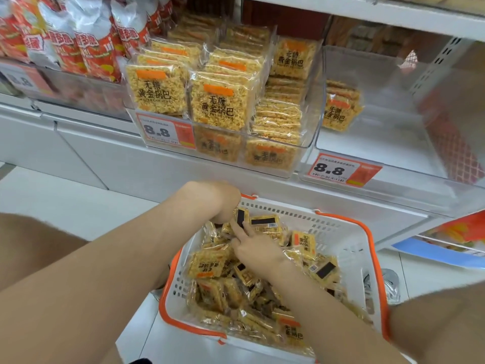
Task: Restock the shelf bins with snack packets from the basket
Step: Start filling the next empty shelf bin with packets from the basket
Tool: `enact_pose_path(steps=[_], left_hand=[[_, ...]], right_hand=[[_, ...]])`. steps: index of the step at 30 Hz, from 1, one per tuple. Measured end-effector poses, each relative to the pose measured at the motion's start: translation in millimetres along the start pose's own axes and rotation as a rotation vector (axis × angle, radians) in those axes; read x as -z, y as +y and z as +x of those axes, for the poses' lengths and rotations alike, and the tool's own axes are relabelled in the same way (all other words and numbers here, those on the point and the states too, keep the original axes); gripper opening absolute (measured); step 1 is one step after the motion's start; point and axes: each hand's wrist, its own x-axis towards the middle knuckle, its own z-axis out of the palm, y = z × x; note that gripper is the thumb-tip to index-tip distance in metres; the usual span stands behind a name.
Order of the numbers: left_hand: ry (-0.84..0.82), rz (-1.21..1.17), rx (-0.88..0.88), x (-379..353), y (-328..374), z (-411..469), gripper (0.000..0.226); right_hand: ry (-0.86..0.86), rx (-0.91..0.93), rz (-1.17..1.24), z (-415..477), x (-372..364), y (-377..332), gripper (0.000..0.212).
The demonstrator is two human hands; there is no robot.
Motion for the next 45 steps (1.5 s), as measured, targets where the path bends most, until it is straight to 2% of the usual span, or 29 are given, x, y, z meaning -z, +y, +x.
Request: enact_pose_path(steps=[5, 9, 11, 15, 20, 24, 29, 34, 37, 41, 43, 45], left_hand=[[0.025, -0.012, 0.008, 3.9, 0.8, -4.2, 0.042], [0.027, -0.04, 0.022, 6.1, 0.6, -8.4, 0.043], [0.02, -0.046, 0.037, 6.3, 0.2, -10.7, 0.043], [0.007, -0.042, 0.043, 4.6, -3.2, -9.4, 0.044], [-0.025, -0.014, 0.034, 4.1, -8.3, -5.5, 0.047], [-0.011, -0.063, 0.035, 3.5, -14.3, -8.6, 0.049], [0.032, -0.159, 0.024, 0.8, -23.0, -14.8, 0.075], [0.119, -0.35, -0.065, 12.9, -22.4, -38.1, 0.091], [0.238, -0.527, -0.129, 26.0, -20.5, -59.4, 0.08], [0.48, -1.014, -0.206, 41.5, -22.6, -88.6, 0.059], [0.569, -1.283, -0.249, 49.4, -23.0, -102.0, 0.054], [0.615, -1.44, -0.273, 54.9, -21.7, -109.8, 0.046]], right_hand=[[0.034, -0.041, 0.043, -7.4, 2.5, 15.6, 0.072], [0.042, -0.111, 0.232, -4.8, 1.3, 8.0, 0.108], [-0.002, -0.111, 0.242, -0.7, 1.3, 4.3, 0.117], [-0.022, -0.137, 0.222, 10.5, 8.7, 0.0, 0.106], [0.11, -0.219, 0.269, 20.6, 13.4, -4.2, 0.088], [0.343, -0.286, 0.641, 19.6, 17.8, 7.2, 0.041], [0.499, -0.391, 1.067, -2.6, 55.3, 25.5, 0.035], [0.649, -0.303, 1.304, -32.0, 100.1, 21.9, 0.031], [0.807, -0.278, 1.344, -48.9, 121.3, 17.6, 0.031], [1.081, -0.277, 1.294, -71.0, 147.2, 13.9, 0.038], [1.166, -0.307, 1.272, -79.0, 157.3, 17.4, 0.038], [1.219, -0.353, 1.222, -85.4, 167.1, 21.3, 0.037]])
